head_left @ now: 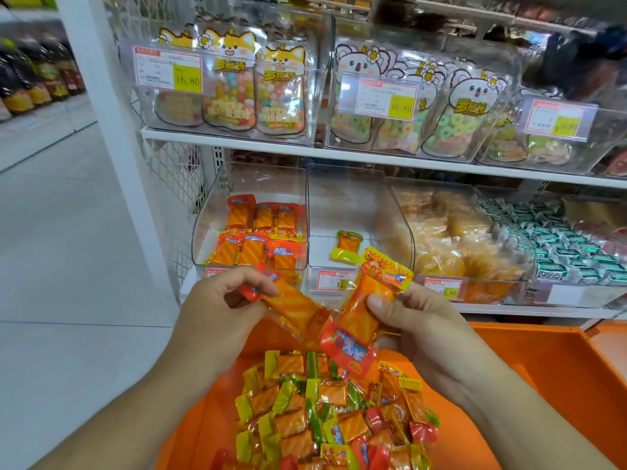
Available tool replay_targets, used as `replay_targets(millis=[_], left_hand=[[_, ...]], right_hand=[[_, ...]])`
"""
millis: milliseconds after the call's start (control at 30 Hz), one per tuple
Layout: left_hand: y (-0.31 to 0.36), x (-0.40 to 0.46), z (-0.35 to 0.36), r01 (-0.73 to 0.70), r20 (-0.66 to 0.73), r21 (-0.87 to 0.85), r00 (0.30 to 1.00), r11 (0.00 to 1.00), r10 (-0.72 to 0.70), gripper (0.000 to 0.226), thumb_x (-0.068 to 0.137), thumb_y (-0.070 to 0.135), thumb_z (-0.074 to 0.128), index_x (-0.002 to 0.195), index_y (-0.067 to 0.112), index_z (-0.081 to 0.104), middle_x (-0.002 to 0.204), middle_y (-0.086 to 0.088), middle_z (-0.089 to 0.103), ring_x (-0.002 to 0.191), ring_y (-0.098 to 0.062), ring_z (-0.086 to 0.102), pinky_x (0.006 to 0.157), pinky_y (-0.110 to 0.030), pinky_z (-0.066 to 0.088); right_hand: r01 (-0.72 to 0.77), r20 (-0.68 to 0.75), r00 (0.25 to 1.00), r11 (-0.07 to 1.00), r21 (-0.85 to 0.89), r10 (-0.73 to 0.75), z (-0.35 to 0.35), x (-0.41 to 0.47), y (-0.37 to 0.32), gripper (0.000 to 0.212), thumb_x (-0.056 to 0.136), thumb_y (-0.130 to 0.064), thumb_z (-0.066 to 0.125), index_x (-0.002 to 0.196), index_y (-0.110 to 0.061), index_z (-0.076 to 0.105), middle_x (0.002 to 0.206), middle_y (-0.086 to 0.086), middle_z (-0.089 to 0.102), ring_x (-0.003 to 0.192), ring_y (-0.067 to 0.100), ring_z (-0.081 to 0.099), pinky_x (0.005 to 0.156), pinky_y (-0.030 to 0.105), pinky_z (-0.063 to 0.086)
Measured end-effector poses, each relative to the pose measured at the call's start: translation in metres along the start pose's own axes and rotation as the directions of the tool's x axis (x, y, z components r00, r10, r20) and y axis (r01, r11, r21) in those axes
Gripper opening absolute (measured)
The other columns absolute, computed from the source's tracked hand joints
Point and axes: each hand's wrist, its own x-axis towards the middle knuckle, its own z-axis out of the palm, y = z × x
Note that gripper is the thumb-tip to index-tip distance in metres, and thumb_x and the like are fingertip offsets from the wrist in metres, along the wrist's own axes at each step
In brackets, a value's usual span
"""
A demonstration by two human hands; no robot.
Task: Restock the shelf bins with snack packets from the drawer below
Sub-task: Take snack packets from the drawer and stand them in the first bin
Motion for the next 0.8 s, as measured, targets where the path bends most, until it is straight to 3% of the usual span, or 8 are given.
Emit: replay_targets(millis=[200,300,367,467,600,700,800], left_hand=[[0.003,-0.001,0.001,0.117,0.076,-0.229,0.992,0.966,-0.102,0.033,0.089,-0.010,0.069,0.085,0.021,0.079,0.090,-0.003,0.079,0.088,-0.022,0.077,0.076,-0.040,0.065],[0.004,-0.001,0.000,0.207,0.172,-0.360,0.973,0.910,-0.153,0.035,0.094,-0.017,0.053,0.101,0.008,0.076,0.097,-0.019,0.078,0.090,-0.035,0.077,0.082,-0.049,0.064],[0.007,-0.002,-0.002,0.270,0.250,-0.431,0.953,0.861,-0.174,0.036,0.096,-0.016,0.049,0.112,0.006,0.072,0.103,-0.026,0.075,0.095,-0.042,0.075,0.084,-0.051,0.063],[0.010,-0.004,-0.003,0.209,0.233,-0.358,0.964,0.910,-0.130,0.033,0.095,-0.005,0.064,0.114,0.021,0.074,0.102,-0.019,0.077,0.092,-0.037,0.077,0.082,-0.052,0.063],[0.007,-0.004,0.001,0.179,0.242,-0.270,0.964,0.946,-0.113,0.056,0.093,0.000,0.070,0.132,0.038,0.059,0.095,-0.016,0.079,0.087,-0.035,0.077,0.078,-0.048,0.063],[0.005,-0.005,0.005,0.194,0.239,-0.256,0.962,0.947,-0.132,0.058,0.093,0.002,0.070,0.139,0.033,0.052,0.093,-0.012,0.080,0.086,-0.035,0.077,0.072,-0.043,0.063],[0.005,-0.008,0.009,0.188,0.269,-0.218,0.955,0.958,-0.126,0.041,0.094,0.006,0.070,0.131,0.023,0.063,0.095,-0.010,0.080,0.081,-0.038,0.075,0.078,-0.053,0.063]], right_hand=[[0.009,0.028,1.000,0.999,-0.045,-0.008,0.001,0.001,-0.004,0.012,0.081,-0.007,0.069,0.092,-0.004,0.071,0.074,0.009,0.075,0.062,0.016,0.073,0.049,0.023,0.055],[0.030,0.033,0.999,0.997,-0.074,-0.027,-0.002,0.002,-0.002,0.004,0.078,-0.010,0.071,0.081,-0.011,0.074,0.068,0.005,0.073,0.061,0.015,0.072,0.049,0.023,0.054],[0.042,0.042,0.998,0.993,-0.111,-0.037,-0.004,0.002,0.000,0.010,0.077,-0.014,0.074,0.086,-0.009,0.074,0.071,0.006,0.074,0.064,0.016,0.072,0.051,0.024,0.054],[0.044,0.053,0.998,0.986,-0.162,-0.036,-0.006,0.003,0.002,0.027,0.079,-0.019,0.075,0.102,-0.005,0.073,0.083,0.010,0.076,0.070,0.017,0.072,0.056,0.026,0.054],[0.021,0.079,0.997,0.984,-0.178,-0.007,-0.007,0.006,0.009,0.027,0.085,-0.013,0.078,0.109,-0.002,0.070,0.089,0.015,0.074,0.076,0.022,0.070,0.061,0.029,0.055],[0.040,0.108,0.994,0.973,-0.228,-0.015,-0.006,0.006,0.012,0.014,0.095,-0.005,0.070,0.109,-0.003,0.069,0.088,0.011,0.073,0.077,0.021,0.070,0.067,0.032,0.056],[0.058,0.114,0.993,0.962,-0.267,-0.028,-0.001,0.006,0.015,0.015,0.097,-0.001,0.065,0.110,-0.005,0.070,0.084,0.005,0.073,0.074,0.019,0.070,0.066,0.031,0.056]])
